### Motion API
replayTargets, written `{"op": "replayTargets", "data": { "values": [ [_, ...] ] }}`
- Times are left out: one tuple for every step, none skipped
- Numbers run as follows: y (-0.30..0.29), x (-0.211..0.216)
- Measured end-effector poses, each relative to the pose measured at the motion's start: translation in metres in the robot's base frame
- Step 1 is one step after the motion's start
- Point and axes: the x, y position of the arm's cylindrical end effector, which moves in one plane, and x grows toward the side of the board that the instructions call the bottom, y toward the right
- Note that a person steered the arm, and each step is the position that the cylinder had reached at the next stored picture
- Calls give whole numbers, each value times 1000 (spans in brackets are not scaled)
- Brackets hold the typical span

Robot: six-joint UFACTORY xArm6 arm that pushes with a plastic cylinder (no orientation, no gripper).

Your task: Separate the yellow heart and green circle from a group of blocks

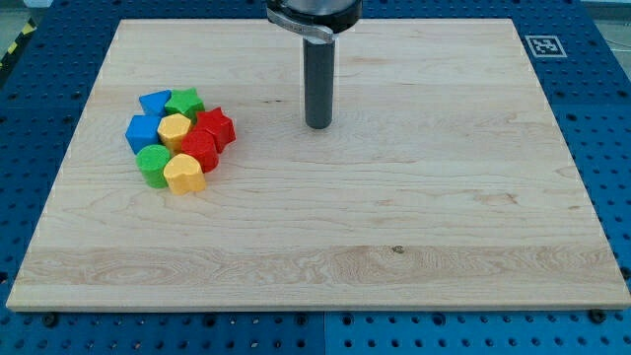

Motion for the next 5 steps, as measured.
{"op": "replayTargets", "data": {
  "values": [
    [-1, -3],
    [-27, -59],
    [-103, -72],
    [-186, -71],
    [-248, -45]
  ]
}}
